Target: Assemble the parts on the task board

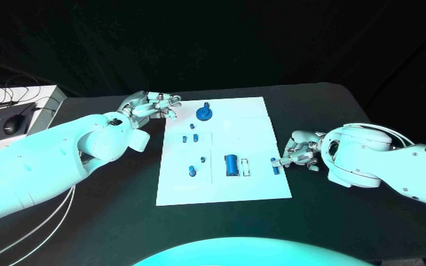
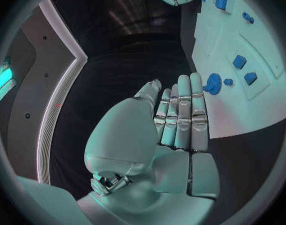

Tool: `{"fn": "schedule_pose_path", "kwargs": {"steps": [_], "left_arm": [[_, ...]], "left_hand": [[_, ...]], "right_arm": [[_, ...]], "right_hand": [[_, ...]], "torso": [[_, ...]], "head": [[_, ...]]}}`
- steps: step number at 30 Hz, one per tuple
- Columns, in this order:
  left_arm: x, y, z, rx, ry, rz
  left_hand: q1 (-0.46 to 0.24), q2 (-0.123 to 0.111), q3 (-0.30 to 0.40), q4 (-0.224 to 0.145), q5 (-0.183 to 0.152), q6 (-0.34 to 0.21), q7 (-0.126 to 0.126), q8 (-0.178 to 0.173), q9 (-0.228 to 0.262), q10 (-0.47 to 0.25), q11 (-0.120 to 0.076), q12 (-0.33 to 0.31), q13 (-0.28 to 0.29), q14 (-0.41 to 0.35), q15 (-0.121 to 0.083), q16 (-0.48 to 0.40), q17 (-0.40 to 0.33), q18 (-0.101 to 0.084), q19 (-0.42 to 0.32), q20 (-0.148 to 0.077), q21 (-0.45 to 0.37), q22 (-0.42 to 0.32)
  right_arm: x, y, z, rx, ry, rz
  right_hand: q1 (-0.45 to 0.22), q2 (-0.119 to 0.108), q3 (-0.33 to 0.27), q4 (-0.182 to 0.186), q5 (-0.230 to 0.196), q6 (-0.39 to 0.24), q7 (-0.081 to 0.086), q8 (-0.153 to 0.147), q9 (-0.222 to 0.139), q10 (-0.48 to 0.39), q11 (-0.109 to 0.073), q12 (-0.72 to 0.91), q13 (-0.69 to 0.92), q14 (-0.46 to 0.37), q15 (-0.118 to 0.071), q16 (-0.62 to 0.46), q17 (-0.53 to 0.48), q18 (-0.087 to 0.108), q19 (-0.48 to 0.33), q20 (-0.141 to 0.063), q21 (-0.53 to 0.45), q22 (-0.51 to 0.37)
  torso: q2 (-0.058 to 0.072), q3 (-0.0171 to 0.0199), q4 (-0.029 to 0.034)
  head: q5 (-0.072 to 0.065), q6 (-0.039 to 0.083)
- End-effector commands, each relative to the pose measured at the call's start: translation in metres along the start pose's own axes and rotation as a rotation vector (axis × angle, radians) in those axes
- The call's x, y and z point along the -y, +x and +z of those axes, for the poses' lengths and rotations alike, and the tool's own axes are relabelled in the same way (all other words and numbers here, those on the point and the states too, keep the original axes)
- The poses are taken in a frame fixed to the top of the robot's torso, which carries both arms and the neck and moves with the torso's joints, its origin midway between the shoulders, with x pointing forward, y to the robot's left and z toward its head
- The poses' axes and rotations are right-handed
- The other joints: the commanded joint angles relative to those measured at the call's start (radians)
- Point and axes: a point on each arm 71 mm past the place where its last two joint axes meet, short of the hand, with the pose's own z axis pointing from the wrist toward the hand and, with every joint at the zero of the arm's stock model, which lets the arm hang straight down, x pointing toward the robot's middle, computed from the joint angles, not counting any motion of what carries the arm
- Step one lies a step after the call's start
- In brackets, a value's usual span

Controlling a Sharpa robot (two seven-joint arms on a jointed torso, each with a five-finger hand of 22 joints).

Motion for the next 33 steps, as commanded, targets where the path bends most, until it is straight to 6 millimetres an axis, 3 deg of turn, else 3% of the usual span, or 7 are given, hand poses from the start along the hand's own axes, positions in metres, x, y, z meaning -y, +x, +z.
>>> {"fn": "schedule_pose_path", "kwargs": {"steps": [1,12,27,30,33], "left_arm": [[0.0,0.002,0.0,-0.016,0.011,-0.008],[0.0,0.002,0.0,-0.017,0.007,-0.008],[0.0,0.001,-0.001,-0.017,0.003,-0.008],[0.0,0.001,-0.001,-0.015,0.002,-0.007],[0.0,0.0,-0.001,-0.013,0.001,-0.006]], "left_hand": [[-0.005,-0.005,0.004,0.003,0.0,-0.001,0.001,-0.002,0.0,0.001,-0.001,0.001,-0.001,0.0,0.006,-0.004,-0.001,-0.003,-0.005,0.002,0.003,0.0],[-0.002,-0.003,0.003,0.002,0.0,0.0,0.001,-0.002,0.0,0.002,-0.001,0.001,-0.001,0.0,0.005,-0.004,-0.001,-0.002,-0.004,0.002,0.002,-0.003],[-0.001,-0.001,0.004,0.003,0.0,-0.002,0.002,-0.002,0.0,0.001,-0.001,0.001,-0.001,0.0,0.006,-0.004,-0.001,-0.002,-0.004,0.002,0.003,-0.004],[-0.002,-0.001,0.004,0.003,0.0,-0.003,0.002,-0.002,0.0,0.001,0.0,0.001,-0.001,0.0,0.006,-0.004,-0.001,-0.002,-0.004,0.002,0.003,-0.004],[-0.003,-0.001,0.004,0.004,0.001,-0.004,0.003,-0.003,-0.001,0.001,0.0,0.001,-0.001,0.0,0.006,-0.004,-0.001,-0.002,-0.004,0.002,0.003,-0.005]], "right_arm": [[-0.001,0.004,0.002,0.0,0.018,-0.054],[-0.006,0.012,0.009,-0.013,0.013,-0.06],[-0.014,0.02,0.019,-0.016,0.005,-0.083],[-0.014,0.022,0.021,-0.019,0.006,-0.085],[-0.013,0.023,0.022,-0.02,0.009,-0.088]], "right_hand": [[-0.011,0.003,-0.001,0.004,0.005,-0.005,-0.002,0.003,0.001,0.0,-0.007,0.006,0.001,-0.002,-0.006,0.005,0.001,-0.014,0.041,-0.01,0.006,0.071],[-0.006,0.007,0.005,0.003,0.006,-0.006,-0.002,0.001,0.009,-0.001,-0.006,0.007,0.002,-0.003,-0.006,0.005,0.001,-0.014,0.041,-0.01,0.007,0.071],[0.014,0.02,0.029,-0.042,0.015,-0.007,-0.001,-0.005,0.022,-0.003,-0.006,0.01,0.003,-0.003,-0.006,0.004,0.001,-0.014,0.04,-0.01,0.004,0.071],[0.023,0.027,0.046,-0.053,0.004,-0.008,-0.002,-0.007,0.022,-0.004,-0.006,0.01,0.003,-0.003,-0.007,0.003,0.001,-0.014,0.04,-0.01,0.005,0.071],[0.021,0.017,0.094,-0.065,0.004,-0.009,-0.002,-0.009,0.023,-0.005,-0.007,0.012,0.003,-0.003,-0.007,0.004,0.002,-0.015,0.04,-0.01,0.004,0.071]], "torso": [[0.001,-0.0004,0.0012],[-0.001,-0.001,-0.0004],[0.0,-0.0009,0.0012],[0.0,-0.0004,0.001],[-0.001,-0.0005,0.0002]], "head": [[0.0,-0.002],[0.001,-0.007],[0.0,-0.009],[0.001,-0.01],[0.002,-0.01]]}}
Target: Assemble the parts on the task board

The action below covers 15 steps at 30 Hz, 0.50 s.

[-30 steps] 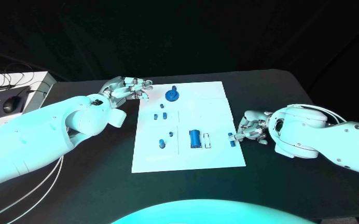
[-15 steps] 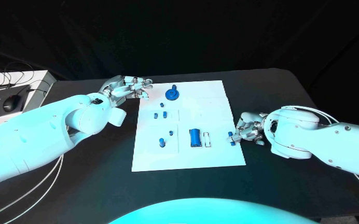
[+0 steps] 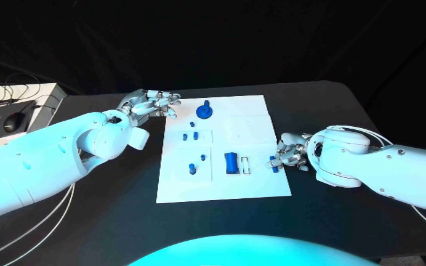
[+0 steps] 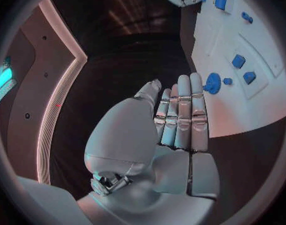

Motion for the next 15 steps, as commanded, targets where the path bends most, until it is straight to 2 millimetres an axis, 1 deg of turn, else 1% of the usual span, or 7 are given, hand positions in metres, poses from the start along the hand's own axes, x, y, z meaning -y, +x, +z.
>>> {"fn": "schedule_pose_path", "kwargs": {"steps": [1,7,8,9,10,13,15], "left_arm": [[0.0002,0.0018,-0.0001,-0.015,0.004,-0.007],[0.0001,0.0021,-0.0001,-0.016,0.003,-0.006],[0.0001,0.0022,-0.0001,-0.016,0.002,-0.006],[0.0,0.0022,0.0,-0.016,0.002,-0.006],[0.0,0.0022,0.0,-0.016,0.002,-0.006],[0.0,0.0023,0.0,-0.016,0.002,-0.006],[0.0,0.0024,0.0001,-0.016,0.002,-0.006]], "left_hand": [[-0.003,-0.001,0.004,0.004,0.001,-0.004,0.003,-0.003,-0.001,0.001,0.0,0.001,-0.001,0.0,0.006,-0.004,-0.002,-0.002,-0.004,0.002,0.003,-0.001],[-0.002,-0.001,0.005,0.004,0.001,-0.007,0.004,-0.003,-0.001,0.0,0.0,0.001,-0.001,0.0,0.006,-0.004,-0.002,-0.002,-0.004,0.002,0.003,-0.001],[-0.002,-0.001,0.005,0.004,0.001,-0.007,0.004,-0.003,-0.001,0.0,0.0,0.001,-0.001,0.0,0.006,-0.004,-0.002,-0.002,-0.004,0.002,0.003,-0.001],[-0.002,-0.001,0.005,0.004,0.001,-0.007,0.004,-0.003,-0.001,0.0,0.0,0.001,-0.001,0.0,0.006,-0.004,-0.002,-0.002,-0.004,0.002,0.003,-0.001],[-0.001,0.0,0.006,0.004,0.001,-0.008,0.005,-0.003,-0.001,0.0,0.0,0.001,-0.001,0.0,0.006,-0.004,-0.002,-0.002,-0.004,0.002,0.003,-0.001],[0.0,0.0,0.007,0.003,0.002,-0.01,0.006,-0.003,-0.001,0.0,0.0,0.001,-0.001,0.0,0.006,-0.004,-0.002,-0.002,-0.004,0.002,0.003,-0.001],[0.0,0.001,0.008,0.004,0.002,-0.009,0.005,-0.002,0.0,0.0,0.0,0.001,-0.001,0.0,0.006,-0.005,-0.002,-0.002,-0.004,0.002,0.004,-0.001]], "right_arm": [[0.0033,0.0072,0.0026,-0.016,0.014,-0.025],[0.0036,0.0078,0.0036,-0.019,0.015,-0.037],[0.0034,0.008,0.0039,-0.022,0.014,-0.04],[0.0033,0.0082,0.004,-0.024,0.014,-0.04],[0.0031,0.0084,0.0041,-0.026,0.013,-0.04],[0.0026,0.0093,0.0047,-0.036,0.01,-0.037],[0.0024,0.0101,0.0051,-0.044,0.008,-0.033]], "right_hand": [[0.003,-0.009,0.026,-0.007,0.008,-0.009,-0.001,-0.009,-0.001,-0.003,-0.005,0.006,0.001,0.0,-0.005,0.003,0.002,-0.015,0.042,-0.008,-0.001,0.071],[0.01,-0.015,0.061,-0.029,0.064,-0.013,-0.002,-0.012,-0.002,-0.007,-0.005,0.004,0.0,-0.001,-0.005,0.002,0.001,-0.015,0.041,-0.008,-0.003,0.07],[0.016,-0.015,0.072,-0.038,0.091,-0.015,-0.002,-0.014,-0.002,-0.01,-0.005,0.003,-0.001,-0.001,-0.005,0.002,0.001,-0.015,0.04,-0.009,-0.004,0.07],[0.025,-0.013,0.087,-0.048,0.103,-0.018,-0.002,-0.016,-0.003,-0.011,-0.006,0.003,-0.001,-0.001,-0.006,0.002,0.002,-0.015,0.04,-0.009,-0.006,0.07],[0.032,-0.015,0.116,-0.058,0.083,-0.021,-0.003,-0.019,-0.006,-0.013,-0.005,0.002,-0.001,-0.001,-0.007,0.002,0.002,-0.016,0.04,-0.009,-0.006,0.07],[0.035,-0.029,0.207,-0.09,0.101,-0.024,0.0,-0.023,-0.011,-0.018,-0.007,0.002,-0.001,-0.001,-0.008,0.002,0.004,-0.017,0.039,-0.01,-0.005,0.071],[0.02,-0.05,0.306,-0.12,0.107,-0.027,0.0,-0.024,-0.013,-0.019,-0.006,0.003,-0.002,-0.001,-0.007,0.002,0.005,-0.017,0.039,-0.011,-0.005,0.071]], "torso": [[-0.001,0.0002,-0.0004],[-0.001,0.0004,-0.0008],[-0.001,0.0003,-0.0008],[-0.001,0.0002,-0.0007],[-0.001,0.0001,-0.0004],[-0.001,-0.0001,-0.0005],[-0.001,-0.0004,-0.0002]], "head": [[0.001,-0.001],[0.002,-0.003],[0.002,-0.003],[0.001,-0.004],[0.001,-0.004],[0.001,-0.005],[0.001,-0.006]]}}
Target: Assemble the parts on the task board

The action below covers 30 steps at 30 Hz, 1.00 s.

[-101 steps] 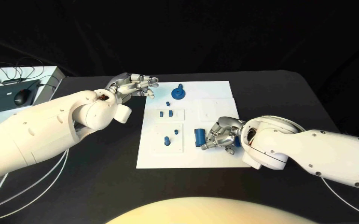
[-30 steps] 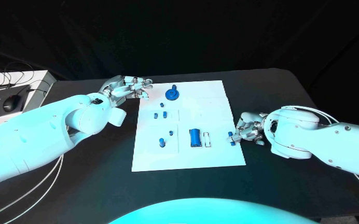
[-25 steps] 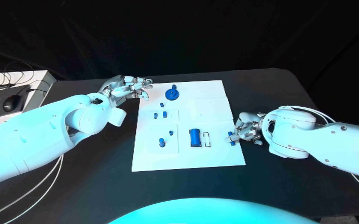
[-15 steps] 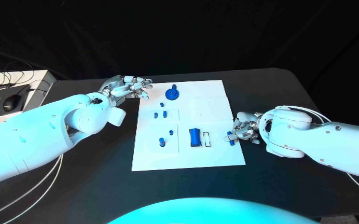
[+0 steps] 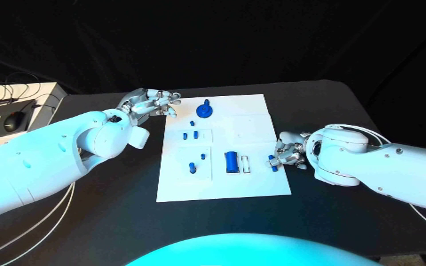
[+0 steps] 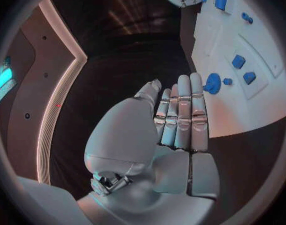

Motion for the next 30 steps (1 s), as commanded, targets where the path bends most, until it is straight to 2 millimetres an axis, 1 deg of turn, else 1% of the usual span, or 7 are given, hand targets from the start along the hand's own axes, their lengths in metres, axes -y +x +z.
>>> {"fn": "schedule_pose_path", "kwargs": {"steps": [1,3,4,9,11,23,30], "left_arm": [[0.0001,0.0024,0.0002,-0.016,0.004,-0.006],[0.0002,0.0025,0.0002,-0.016,0.005,-0.006],[0.0002,0.0025,0.0002,-0.016,0.005,-0.006],[0.0002,0.0021,0.0,-0.015,0.005,-0.006],[0.0002,0.002,-0.0001,-0.015,0.005,-0.005],[0.0002,0.0019,-0.0001,-0.015,0.004,-0.005],[0.0001,0.0019,0.0,-0.015,0.004,-0.005]], "left_hand": [[0.001,0.002,0.006,0.001,0.002,-0.006,0.002,-0.002,0.0,0.0,0.0,0.001,-0.001,0.0,0.006,-0.005,-0.002,-0.002,-0.004,0.002,0.004,-0.001],[0.001,0.002,0.006,0.001,0.002,-0.006,0.002,-0.002,0.0,0.0,0.0,0.001,-0.001,0.0,0.006,-0.005,-0.002,-0.002,-0.004,0.002,0.004,-0.001],[0.001,0.002,0.006,0.001,0.002,-0.006,0.002,-0.002,0.0,0.0,0.0,0.001,-0.001,0.0,0.006,-0.005,-0.002,-0.002,-0.004,0.002,0.004,-0.001],[0.001,0.002,0.006,0.001,0.002,-0.006,0.002,-0.002,0.0,0.0,0.0,0.001,-0.001,0.0,0.006,-0.005,-0.002,-0.002,-0.004,0.002,0.004,-0.001],[0.001,0.002,0.006,0.001,0.002,-0.006,0.002,-0.002,0.0,0.0,0.0,0.001,-0.001,0.0,0.006,-0.005,-0.002,-0.002,-0.004,0.002,0.004,-0.001],[0.001,0.003,0.009,0.001,0.002,-0.006,0.002,-0.002,0.0,0.0,0.0,0.001,-0.001,0.0,0.006,-0.004,-0.002,-0.002,-0.005,0.002,0.005,0.0],[0.001,0.003,0.009,0.001,0.002,-0.006,0.002,-0.002,0.0,0.0,0.0,0.001,-0.001,0.0,0.006,-0.004,-0.002,-0.002,-0.005,0.002,0.005,0.0]], "right_arm": [[0.0054,0.0108,0.0034,-0.05,0.023,-0.019],[0.0051,0.0119,0.0037,-0.06,0.021,-0.007],[0.005,0.0125,0.0038,-0.066,0.019,0.002],[0.0046,0.0148,0.0038,-0.092,0.013,0.075],[0.0049,0.0154,0.0041,-0.102,0.01,0.113],[0.0069,0.0144,0.0039,-0.118,-0.026,0.308],[0.005,0.0102,0.0009,-0.098,-0.058,0.352]], "right_hand": [[-0.004,-0.017,0.185,-0.099,0.014,-0.02,-0.01,-0.004,0.001,-0.009,0.001,0.001,-0.002,-0.001,-0.007,0.002,0.002,-0.017,0.036,-0.006,-0.004,0.071],[-0.038,-0.034,0.295,-0.13,0.014,-0.024,-0.005,0.005,0.009,-0.008,0.002,0.001,-0.003,-0.001,-0.009,0.003,0.004,-0.017,0.036,-0.004,-0.001,0.072],[-0.051,-0.036,0.333,-0.14,0.016,-0.026,-0.007,0.009,0.014,-0.007,0.0,0.002,-0.004,-0.001,-0.006,0.003,0.005,-0.016,0.036,-0.004,-0.001,0.072],[-0.062,-0.025,0.431,-0.178,0.044,-0.038,0.001,0.022,0.032,-0.007,0.004,0.003,-0.004,-0.001,-0.005,0.003,0.007,-0.013,0.034,-0.004,0.004,0.073],[-0.082,-0.025,0.465,-0.19,0.045,-0.042,0.0,0.031,0.043,-0.005,0.004,0.004,-0.004,-0.001,-0.003,0.002,0.006,-0.012,0.032,-0.003,0.007,0.073],[-0.079,-0.013,0.482,-0.211,0.06,-0.044,0.005,0.037,0.049,-0.007,0.005,0.003,-0.005,-0.002,-0.003,-0.001,0.003,-0.01,0.029,-0.002,0.0,0.071],[-0.077,-0.011,0.484,-0.216,0.061,-0.044,0.005,0.039,0.05,-0.007,0.005,0.004,-0.005,-0.001,-0.003,-0.001,0.003,-0.009,0.028,-0.002,0.0,0.071]], "torso": [[0.0,-0.0006,0.0006],[0.0,-0.0006,0.0005],[0.0,-0.0007,0.0006],[0.001,-0.0007,0.0007],[0.0,-0.0006,0.0008],[0.001,0.0,-0.0001],[0.001,0.0001,-0.0003]], "head": [[-0.001,-0.001],[-0.001,-0.001],[-0.001,-0.001],[0.001,-0.002],[0.002,-0.002],[0.004,-0.003],[0.004,-0.003]]}}
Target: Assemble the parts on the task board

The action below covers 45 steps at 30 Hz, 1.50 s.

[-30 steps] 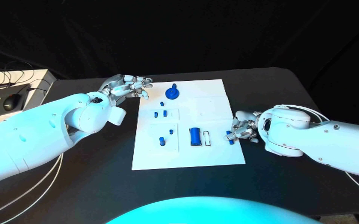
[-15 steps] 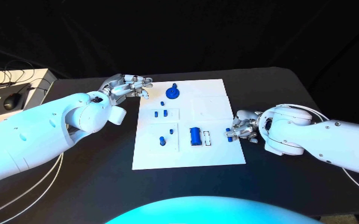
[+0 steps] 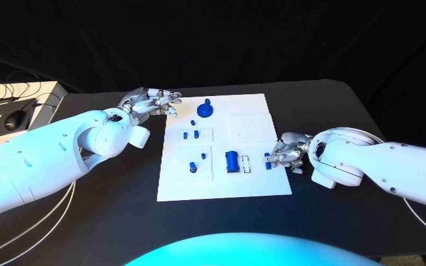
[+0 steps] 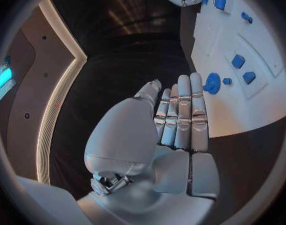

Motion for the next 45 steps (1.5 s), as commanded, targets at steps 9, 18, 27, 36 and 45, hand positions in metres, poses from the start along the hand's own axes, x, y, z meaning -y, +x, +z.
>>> {"fn": "schedule_pose_path", "kwargs": {"steps": [9,18,27,36,45], "left_arm": [[0.0,0.002,0.0,-0.015,0.005,-0.006],[0.0,0.002,0.0,-0.016,0.005,-0.006],[0.0,0.001,0.0,-0.015,0.004,-0.005],[0.0,0.001,-0.001,-0.014,0.003,-0.005],[0.0,0.001,-0.001,-0.013,0.003,-0.004]], "left_hand": [[0.001,0.003,0.006,-0.002,0.002,-0.006,0.002,-0.002,0.0,0.0,0.0,0.001,-0.001,0.0,0.006,-0.004,-0.001,-0.002,-0.005,0.002,0.005,0.0],[0.001,0.003,0.006,-0.002,0.002,-0.006,0.002,-0.002,0.0,0.0,0.0,0.001,-0.001,0.0,0.006,-0.004,-0.001,-0.002,-0.005,0.002,0.005,0.0],[0.001,0.003,0.006,-0.002,0.002,-0.006,0.002,-0.002,0.0,0.0,0.0,0.001,-0.001,0.0,0.006,-0.004,-0.001,-0.002,-0.005,0.002,0.005,0.0],[0.001,0.003,0.006,-0.002,0.002,-0.006,0.002,-0.002,0.0,0.0,0.0,0.001,-0.001,0.0,0.006,-0.004,-0.001,-0.002,-0.005,0.002,0.005,0.0],[0.001,0.003,0.006,-0.002,0.002,-0.006,0.002,-0.002,0.0,0.0,0.0,0.001,-0.001,0.0,0.006,-0.004,-0.001,-0.002,-0.005,0.002,0.005,0.0]], "right_arm": [[-0.005,0.003,-0.003,-0.015,-0.036,0.035],[-0.008,-0.001,-0.001,0.062,0.002,-0.102],[-0.014,-0.002,-0.003,0.114,-0.003,-0.165],[-0.02,0.001,-0.006,0.135,-0.019,-0.218],[-0.025,0.005,-0.009,0.148,-0.035,-0.313]], "right_hand": [[0.006,0.009,0.225,-0.239,0.004,0.003,-0.001,0.004,-0.001,0.004,-0.004,0.001,-0.003,-0.001,-0.003,-0.001,-0.001,-0.008,0.027,-0.001,0.001,0.07],[0.047,-0.025,0.024,-0.185,-0.064,0.017,0.0,-0.08,-0.11,-0.016,0.003,-0.02,-0.015,-0.002,0.004,-0.005,-0.003,-0.009,0.024,0.004,-0.02,0.064],[0.098,-0.041,-0.191,-0.1,-0.097,0.053,0.007,-0.119,-0.19,-0.022,0.009,-0.018,-0.023,-0.002,0.008,-0.006,-0.001,-0.005,0.029,0.009,-0.029,0.063],[0.11,-0.065,-0.298,-0.019,-0.144,0.054,0.01,-0.107,-0.183,-0.021,0.012,-0.013,-0.028,-0.002,0.011,-0.006,0.0,-0.003,0.033,0.012,-0.035,0.064],[0.129,-0.115,-0.299,0.052,-0.167,0.051,0.018,-0.11,-0.196,-0.034,0.017,-0.018,-0.04,-0.003,0.014,-0.014,-0.005,0.0,0.033,0.016,-0.063,0.061]], "torso": [[0.0,0.0001,-0.0002],[0.0,-0.0002,-0.0001],[0.0,0.0,-0.0001],[0.0,0.0001,-0.0004],[0.0,-0.0004,-0.0004]], "head": [[0.002,0.0],[0.002,0.0],[0.003,0.001],[0.003,0.002],[0.004,0.001]]}}
